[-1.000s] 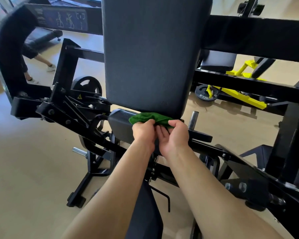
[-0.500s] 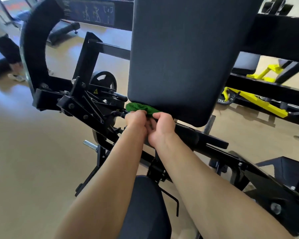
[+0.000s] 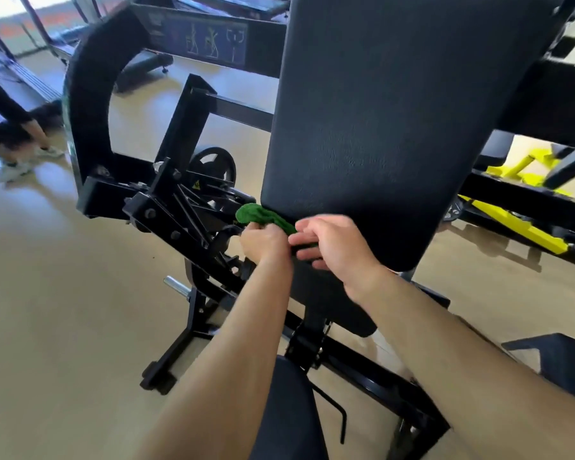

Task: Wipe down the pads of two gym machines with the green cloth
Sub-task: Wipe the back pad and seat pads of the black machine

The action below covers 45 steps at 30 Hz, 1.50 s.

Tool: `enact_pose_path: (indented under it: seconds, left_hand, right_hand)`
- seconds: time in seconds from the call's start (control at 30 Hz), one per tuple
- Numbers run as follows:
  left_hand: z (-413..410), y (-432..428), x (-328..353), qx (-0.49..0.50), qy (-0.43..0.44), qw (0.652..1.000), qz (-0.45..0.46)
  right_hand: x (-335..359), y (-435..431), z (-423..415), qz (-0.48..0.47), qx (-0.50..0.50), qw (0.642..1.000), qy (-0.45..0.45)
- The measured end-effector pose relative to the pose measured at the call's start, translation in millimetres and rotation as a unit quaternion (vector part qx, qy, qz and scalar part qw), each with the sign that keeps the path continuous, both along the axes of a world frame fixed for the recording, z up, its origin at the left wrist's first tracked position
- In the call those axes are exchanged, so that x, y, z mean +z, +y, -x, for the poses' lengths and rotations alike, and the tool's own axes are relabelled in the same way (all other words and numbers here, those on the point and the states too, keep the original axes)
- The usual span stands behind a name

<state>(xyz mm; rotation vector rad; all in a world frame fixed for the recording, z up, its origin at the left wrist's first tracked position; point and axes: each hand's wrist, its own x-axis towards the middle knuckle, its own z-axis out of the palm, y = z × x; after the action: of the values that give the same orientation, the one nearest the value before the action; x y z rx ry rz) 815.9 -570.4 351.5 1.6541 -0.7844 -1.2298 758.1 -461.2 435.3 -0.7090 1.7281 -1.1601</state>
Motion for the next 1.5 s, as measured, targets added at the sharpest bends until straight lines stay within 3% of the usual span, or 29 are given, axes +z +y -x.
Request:
enact_pose_path:
  seconds: [0.07,0.13,0.23,0.27,0.33,0.47,0.57,0.67,0.8,0.9,1.1,1.2,1.3,1.5]
  left_hand:
    - [1.8,9.8,-1.1,-0.016,-0.087,0.995,0.048]
    - [1.7,13.2,-1.2,-0.014,-0.111,0.991,0.072]
    - [-4.0,5.3,2.8,0.021,-0.128,0.987,0.091]
    - [-6.8,-0.2,3.2,0.024,-0.131,0.986,0.104]
    - [-10.2,-11.5,4.4,0.015,-0.117,0.985,0.128]
    - [-5.6,-31.9,9.6,0.027,0.025,0.989,0.142]
    - [3.0,-42.7,23.4,0.001,0.131,0.981,0.142]
    - [7.8,-54.3,31.0,-0.066,0.167,0.977,0.119]
    - [8.2,-70.8,31.4,-0.129,0.106,0.978,0.126]
    - [12.1,-79.5,53.6,-0.133,0.071,0.97,0.191]
    - [61.6,-117.2,169.0,-0.197,-0.021,0.895,0.399]
    - [71.0,-128.0,190.4,-0.226,-0.046,0.877,0.421]
    - [56.9,-117.5,163.1,-0.275,-0.067,0.874,0.394]
    - [-8.3,-65.7,12.4,-0.266,-0.024,0.947,0.179]
  right_hand:
    - [14.6,-5.8,12.2,0.05,0.048,0.97,0.234]
    - [27.8,-16.3,23.8,0.087,0.085,0.89,0.439]
    - [45.9,-38.6,46.7,0.16,0.133,0.673,0.71]
    - [50.8,-45.6,55.0,0.163,0.145,0.604,0.767]
    - [60.1,-55.4,69.7,0.118,0.193,0.512,0.828]
    - [56.0,-68.2,89.1,0.032,0.253,0.407,0.877]
    - [48.0,-74.4,101.8,0.026,0.254,0.398,0.881]
    - [43.9,-79.5,106.7,0.044,0.25,0.399,0.881]
    - [41.4,-82.8,108.3,0.06,0.246,0.386,0.887]
    - [42.8,-84.4,109.9,0.069,0.246,0.392,0.884]
    - [48.7,-81.8,107.5,0.121,0.18,0.418,0.882]
    - [64.4,-84.9,108.3,0.132,0.143,0.423,0.885]
    - [82.3,-92.5,110.7,0.122,0.13,0.427,0.886]
    - [91.9,-109.6,109.3,0.113,0.131,0.438,0.882]
